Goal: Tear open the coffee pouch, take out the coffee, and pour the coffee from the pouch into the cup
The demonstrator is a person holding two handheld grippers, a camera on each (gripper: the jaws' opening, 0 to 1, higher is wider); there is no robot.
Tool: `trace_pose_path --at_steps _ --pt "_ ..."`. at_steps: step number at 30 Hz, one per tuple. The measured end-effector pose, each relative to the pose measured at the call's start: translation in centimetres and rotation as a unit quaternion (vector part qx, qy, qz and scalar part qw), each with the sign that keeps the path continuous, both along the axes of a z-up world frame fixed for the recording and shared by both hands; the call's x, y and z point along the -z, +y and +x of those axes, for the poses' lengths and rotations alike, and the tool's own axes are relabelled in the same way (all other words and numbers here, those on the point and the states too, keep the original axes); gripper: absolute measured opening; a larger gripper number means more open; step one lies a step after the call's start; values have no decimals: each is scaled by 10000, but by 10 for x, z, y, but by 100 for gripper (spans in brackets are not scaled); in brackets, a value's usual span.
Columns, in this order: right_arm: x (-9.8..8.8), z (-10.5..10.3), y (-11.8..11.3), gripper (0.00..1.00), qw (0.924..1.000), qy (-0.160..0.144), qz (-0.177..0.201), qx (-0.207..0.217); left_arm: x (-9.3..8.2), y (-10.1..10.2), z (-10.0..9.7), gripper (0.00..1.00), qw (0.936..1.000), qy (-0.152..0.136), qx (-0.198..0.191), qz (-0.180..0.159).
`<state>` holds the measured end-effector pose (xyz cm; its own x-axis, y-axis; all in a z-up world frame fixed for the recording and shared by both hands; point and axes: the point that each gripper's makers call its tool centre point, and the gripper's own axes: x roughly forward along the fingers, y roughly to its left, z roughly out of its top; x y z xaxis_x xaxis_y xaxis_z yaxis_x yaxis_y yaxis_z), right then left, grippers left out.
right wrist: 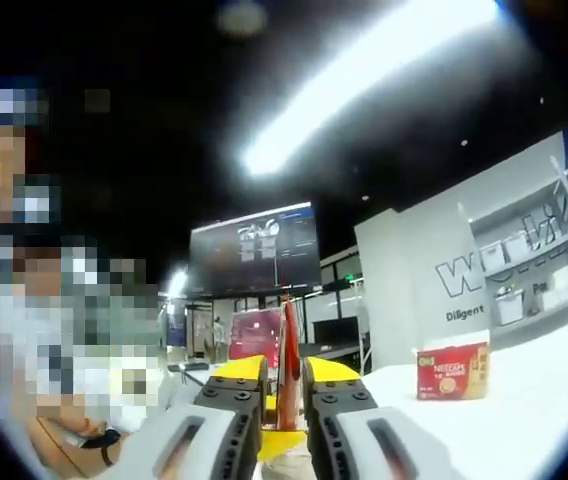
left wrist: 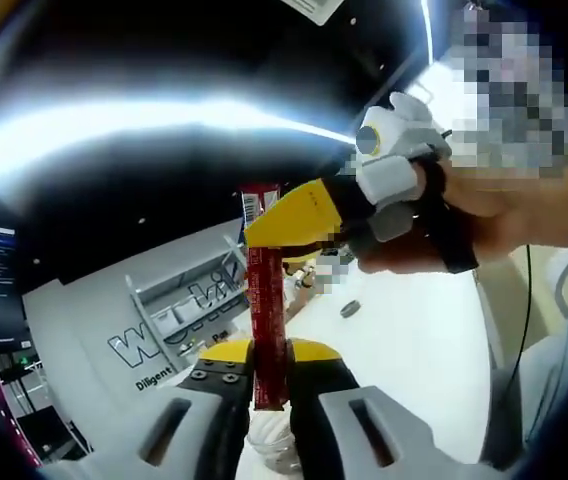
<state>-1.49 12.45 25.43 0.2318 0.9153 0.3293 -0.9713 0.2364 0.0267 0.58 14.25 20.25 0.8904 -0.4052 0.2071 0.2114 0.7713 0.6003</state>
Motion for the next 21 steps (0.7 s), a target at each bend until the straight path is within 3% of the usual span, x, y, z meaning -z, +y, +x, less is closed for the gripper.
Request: trace_pose_path --at_steps 7,11,21 --pt "6 0 3 15 10000 38 -44 4 -3 2 2 14 10000 -33 1 30" --pt "6 -1 4 8 10000 -2 -37 53 -4 2 0 17 10000 -9 17 -37" --pt "14 6 5 8 9999 93 -63 66 -1 4 5 18 10000 12 39 -79"
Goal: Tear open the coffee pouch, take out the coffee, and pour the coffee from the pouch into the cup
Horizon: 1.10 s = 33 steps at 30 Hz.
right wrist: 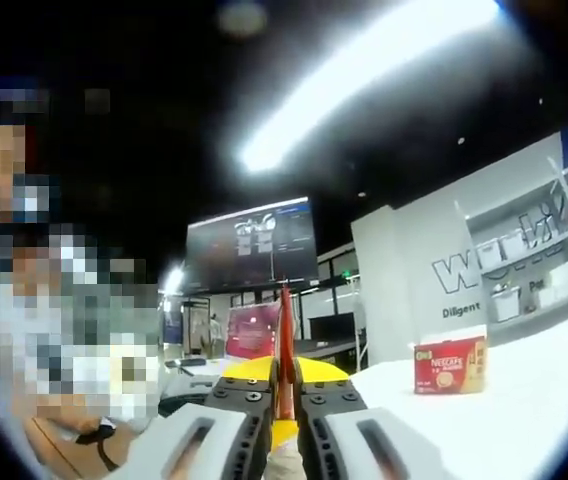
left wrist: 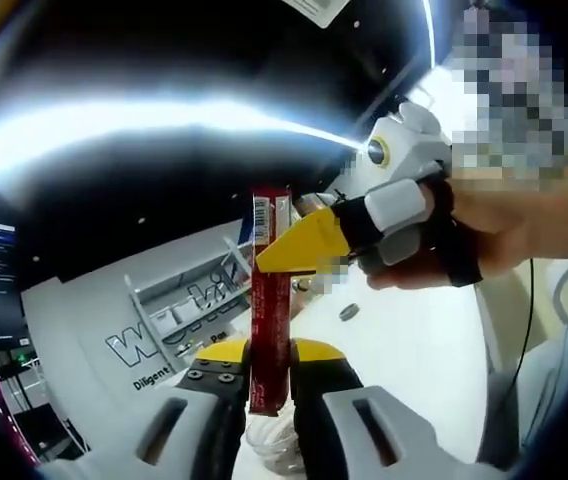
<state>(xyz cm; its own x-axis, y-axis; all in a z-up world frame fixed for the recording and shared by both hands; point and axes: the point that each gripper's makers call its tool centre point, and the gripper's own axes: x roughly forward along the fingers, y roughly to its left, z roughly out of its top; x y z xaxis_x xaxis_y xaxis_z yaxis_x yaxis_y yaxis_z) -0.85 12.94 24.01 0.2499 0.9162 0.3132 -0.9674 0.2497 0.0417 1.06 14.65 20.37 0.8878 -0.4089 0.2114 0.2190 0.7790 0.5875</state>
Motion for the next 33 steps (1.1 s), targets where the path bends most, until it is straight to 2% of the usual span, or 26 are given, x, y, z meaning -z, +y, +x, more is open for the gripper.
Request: trace_pose_path --at_steps 7,17,27,33 --pt "2 1 0 9 10000 32 15 -57 -1 -4 -6 17 10000 -50 4 23" --pt "4 5 0 15 9999 8 -91 -63 2 -8 -9 14 9999 -39 -18 164" --pt "7 7 -1 15 10000 28 -68 -36 1 -11 -12 13 9999 -31 7 165" --pt "7 8 -2 8 10000 42 9 8 1 -10 -11 17 9999 4 15 125"
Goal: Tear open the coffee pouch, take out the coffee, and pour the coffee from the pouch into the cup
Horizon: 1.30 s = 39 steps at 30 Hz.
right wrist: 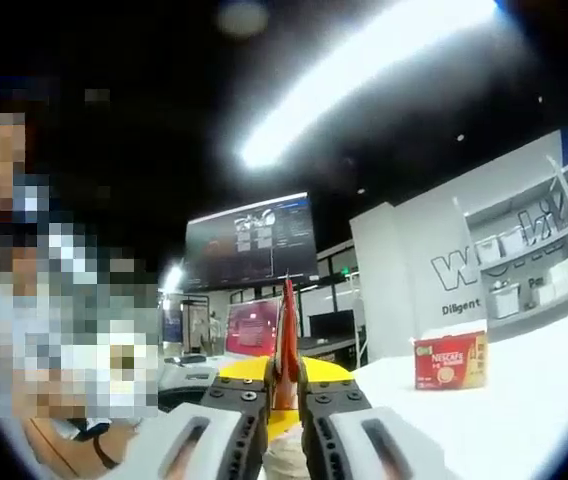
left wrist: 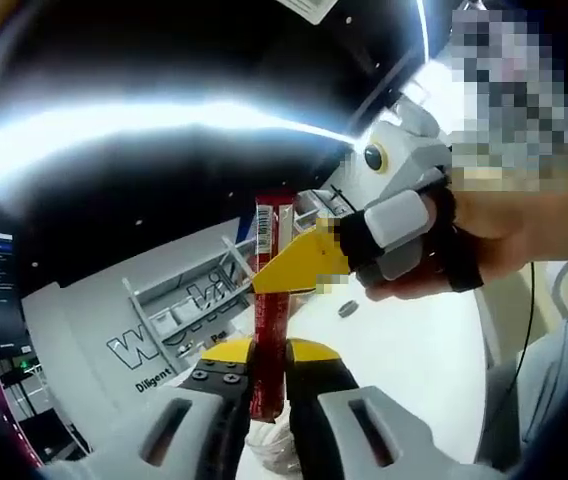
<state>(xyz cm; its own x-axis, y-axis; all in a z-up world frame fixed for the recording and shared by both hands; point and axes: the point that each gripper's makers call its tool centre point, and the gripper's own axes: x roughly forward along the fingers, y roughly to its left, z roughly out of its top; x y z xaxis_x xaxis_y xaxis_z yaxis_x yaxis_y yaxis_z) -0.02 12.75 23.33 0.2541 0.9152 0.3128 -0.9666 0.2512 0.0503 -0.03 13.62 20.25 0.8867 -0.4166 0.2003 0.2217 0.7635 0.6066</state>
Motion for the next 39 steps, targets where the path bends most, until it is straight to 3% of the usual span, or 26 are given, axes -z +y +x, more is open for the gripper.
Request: trace_pose_path --at_steps 7,16,21,24,28,30,33,35,37,39 --pt "-3 1 1 6 9998 70 169 -21 -3 0 0 19 9999 -90 -12 -74" --pt "0 -3 5 12 10000 -21 -25 -16 -1 3 2 15 10000 -35 -42 -26" --pt "-5 -6 1 14 9999 -130 2 22 -2 4 1 13 10000 12 22 -48" --pt "-9 -9 1 18 9991 -398 18 -164 -3 2 -1 14 9987 151 360 -339" --pt "-12 -12 4 26 9963 -624 -64 -588 -7 5 1 14 9930 338 820 -779" --pt "-14 -13 8 28 9905 -916 -165 -1009 -9 8 6 14 9879 484 1101 -974" --pt "-10 -18 16 33 9795 -1041 -420 -1672 -8 6 7 14 9738 904 1682 -1232" --pt "-10 -20 22 35 9722 -1209 -580 -1917 -6 11 11 14 9686 1124 1856 -1217" --pt "-9 -17 27 32 9686 -1133 -786 -2071 -5 14 11 14 9578 1416 2156 -1268" --pt "-14 -13 33 31 9664 -1123 -863 -2143 -14 20 13 14 9527 1375 2321 -1401"
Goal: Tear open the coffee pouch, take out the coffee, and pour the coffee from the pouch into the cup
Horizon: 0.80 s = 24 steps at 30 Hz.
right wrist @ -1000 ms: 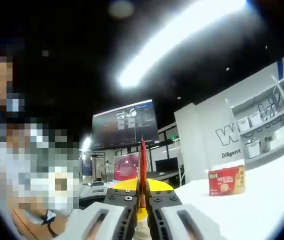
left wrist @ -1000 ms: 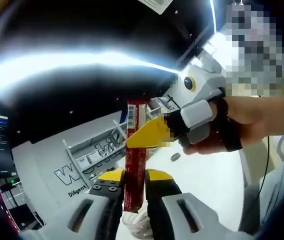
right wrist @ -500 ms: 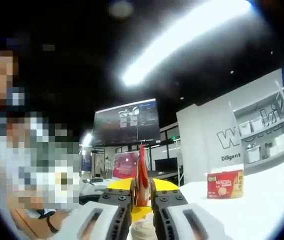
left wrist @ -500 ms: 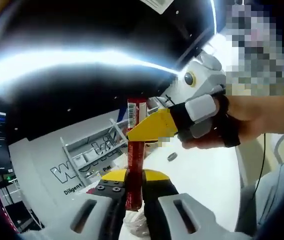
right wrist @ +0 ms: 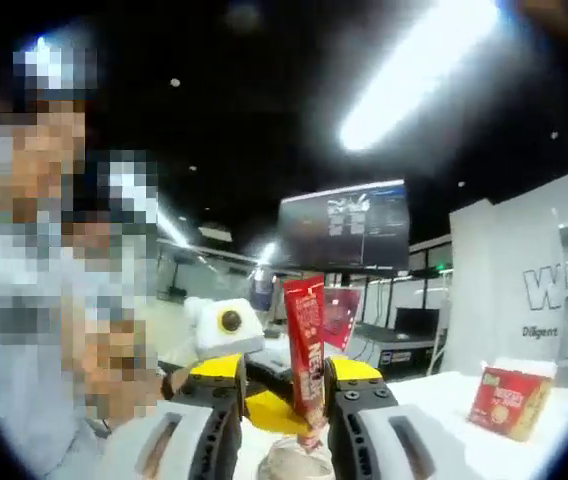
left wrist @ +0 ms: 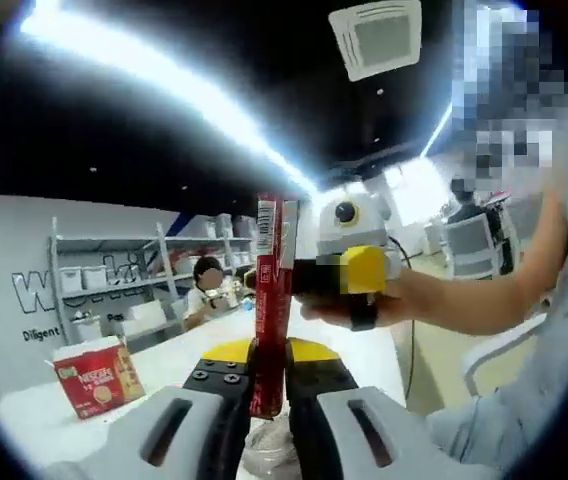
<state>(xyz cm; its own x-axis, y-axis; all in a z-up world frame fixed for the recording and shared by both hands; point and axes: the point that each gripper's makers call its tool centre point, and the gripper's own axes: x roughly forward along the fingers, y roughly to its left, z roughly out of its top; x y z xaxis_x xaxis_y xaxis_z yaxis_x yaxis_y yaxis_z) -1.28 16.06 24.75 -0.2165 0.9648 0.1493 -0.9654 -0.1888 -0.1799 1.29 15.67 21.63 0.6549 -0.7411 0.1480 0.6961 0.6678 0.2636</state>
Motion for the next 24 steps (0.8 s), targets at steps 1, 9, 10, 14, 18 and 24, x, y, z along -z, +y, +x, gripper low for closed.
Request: trace_pose_path --at_steps 1,9,10,14,18,24 --pt "-3 0 2 31 10000 -8 -7 -62 -4 1 -2 14 9997 58 184 -118" --pt "-21 0 17 28 9997 -121 -57 -193 -2 -9 -13 14 9858 633 1550 -98" --pt "-22 -3 19 26 9996 -179 -57 -198 -4 -10 -15 14 9834 686 1674 -159" --pt "-26 -7 24 22 9991 -378 -68 -160 -2 -8 -15 14 9804 760 1814 -117" --pt "-26 -6 25 17 9981 -613 -85 49 0 -2 -11 16 9806 697 1827 -130" --pt "-17 -13 25 16 9897 -1387 -178 297 2 -7 -14 25 9792 684 1895 -222"
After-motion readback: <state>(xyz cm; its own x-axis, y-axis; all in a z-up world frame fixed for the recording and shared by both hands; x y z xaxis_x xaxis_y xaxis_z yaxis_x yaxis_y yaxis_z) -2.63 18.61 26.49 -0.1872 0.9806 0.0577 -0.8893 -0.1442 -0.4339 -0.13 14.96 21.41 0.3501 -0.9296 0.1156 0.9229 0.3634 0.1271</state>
